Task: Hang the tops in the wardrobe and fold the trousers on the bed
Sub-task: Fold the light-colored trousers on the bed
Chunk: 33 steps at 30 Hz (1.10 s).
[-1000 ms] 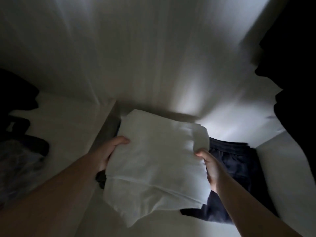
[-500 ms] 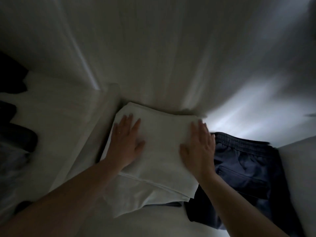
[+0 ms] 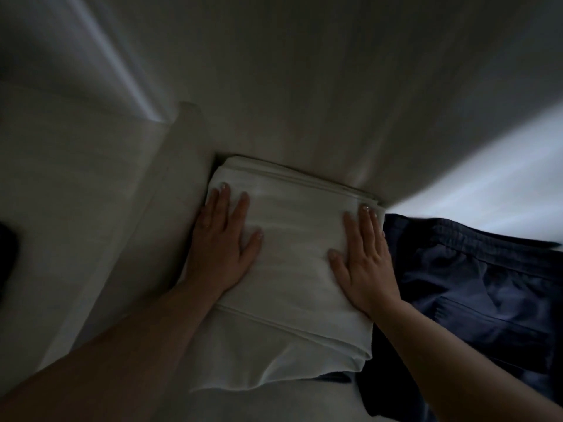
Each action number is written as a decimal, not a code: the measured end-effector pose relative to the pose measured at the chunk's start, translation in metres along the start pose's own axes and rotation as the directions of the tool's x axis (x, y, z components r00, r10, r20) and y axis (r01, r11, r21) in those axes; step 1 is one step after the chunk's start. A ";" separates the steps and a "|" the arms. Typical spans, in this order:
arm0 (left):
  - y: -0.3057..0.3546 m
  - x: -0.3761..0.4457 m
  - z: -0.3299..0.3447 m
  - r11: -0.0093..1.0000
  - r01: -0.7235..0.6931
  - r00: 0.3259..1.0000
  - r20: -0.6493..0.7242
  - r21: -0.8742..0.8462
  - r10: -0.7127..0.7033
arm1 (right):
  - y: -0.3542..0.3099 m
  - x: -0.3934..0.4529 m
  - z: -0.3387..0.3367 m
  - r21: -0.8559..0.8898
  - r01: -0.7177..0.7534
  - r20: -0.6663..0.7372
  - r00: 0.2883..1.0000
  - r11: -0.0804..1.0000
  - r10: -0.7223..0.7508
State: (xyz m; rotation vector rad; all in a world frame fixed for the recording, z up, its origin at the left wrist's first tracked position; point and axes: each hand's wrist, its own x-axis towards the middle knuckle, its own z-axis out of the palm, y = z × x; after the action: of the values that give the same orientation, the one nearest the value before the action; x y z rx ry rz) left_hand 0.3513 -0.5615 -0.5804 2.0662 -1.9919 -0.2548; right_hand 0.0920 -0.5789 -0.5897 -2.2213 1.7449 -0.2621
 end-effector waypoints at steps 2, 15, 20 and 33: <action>-0.003 0.002 0.003 1.000 0.005 1.000 0.027 0.018 -0.005 | -0.001 0.002 0.003 -0.011 -0.013 0.033 0.999 1.000 0.013; 0.031 -0.090 -0.027 0.984 0.162 0.957 0.231 0.080 -0.176 | -0.075 -0.083 -0.020 0.210 -0.139 -0.013 0.989 0.968 0.145; 0.031 -0.100 -0.003 0.994 0.109 0.993 -0.054 0.006 -0.108 | -0.068 -0.079 0.008 0.239 -0.083 -0.149 0.981 0.968 0.121; 0.020 -0.091 0.020 0.997 0.082 0.990 -0.113 -0.008 -0.083 | -0.060 -0.062 0.025 0.191 -0.079 -0.074 0.993 0.978 0.095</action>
State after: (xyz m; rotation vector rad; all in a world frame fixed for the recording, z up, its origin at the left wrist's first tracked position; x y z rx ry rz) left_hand 0.3223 -0.4722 -0.5987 2.1139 -1.8419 -0.1527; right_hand 0.1398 -0.5028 -0.5892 -2.0224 1.7749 -0.4844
